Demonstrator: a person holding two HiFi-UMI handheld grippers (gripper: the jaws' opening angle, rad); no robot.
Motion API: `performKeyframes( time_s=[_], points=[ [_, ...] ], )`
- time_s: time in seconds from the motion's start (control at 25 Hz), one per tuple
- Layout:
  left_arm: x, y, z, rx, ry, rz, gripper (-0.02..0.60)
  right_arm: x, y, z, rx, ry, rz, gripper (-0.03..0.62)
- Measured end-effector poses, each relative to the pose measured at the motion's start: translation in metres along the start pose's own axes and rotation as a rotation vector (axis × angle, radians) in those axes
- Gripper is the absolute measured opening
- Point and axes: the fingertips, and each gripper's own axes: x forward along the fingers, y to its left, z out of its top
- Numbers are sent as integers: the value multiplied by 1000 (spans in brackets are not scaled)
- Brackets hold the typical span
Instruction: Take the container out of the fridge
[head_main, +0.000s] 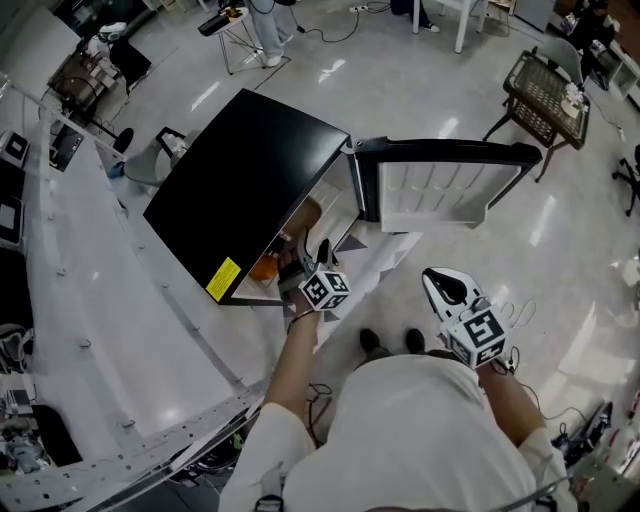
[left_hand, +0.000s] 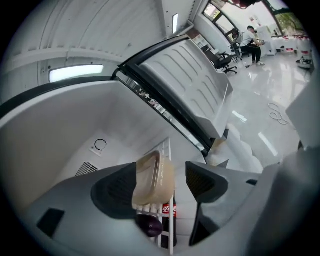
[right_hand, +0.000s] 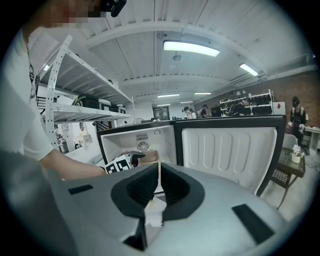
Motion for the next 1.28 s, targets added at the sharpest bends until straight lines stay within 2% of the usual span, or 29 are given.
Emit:
performKeyframes(
  time_s=[0.32,0.56,0.64,0.72,1.28],
  points=[
    [36,-3,-25,109,76,72,310,0,-11,-4,21,3,-32,18],
    [53,-5,-35,144,122,42,314,2,-16,-5,42,13,-40,15],
    [53,0,-34,144,120,53,307,3,-17,-6,45,15,-38,15],
    [51,3,-32,138,118,58,245,3,-18,-6,47,13,-36,14],
    [20,4,-1,69,19,72,229,-5,-21,-4,44,-7,-2,12]
  ],
)
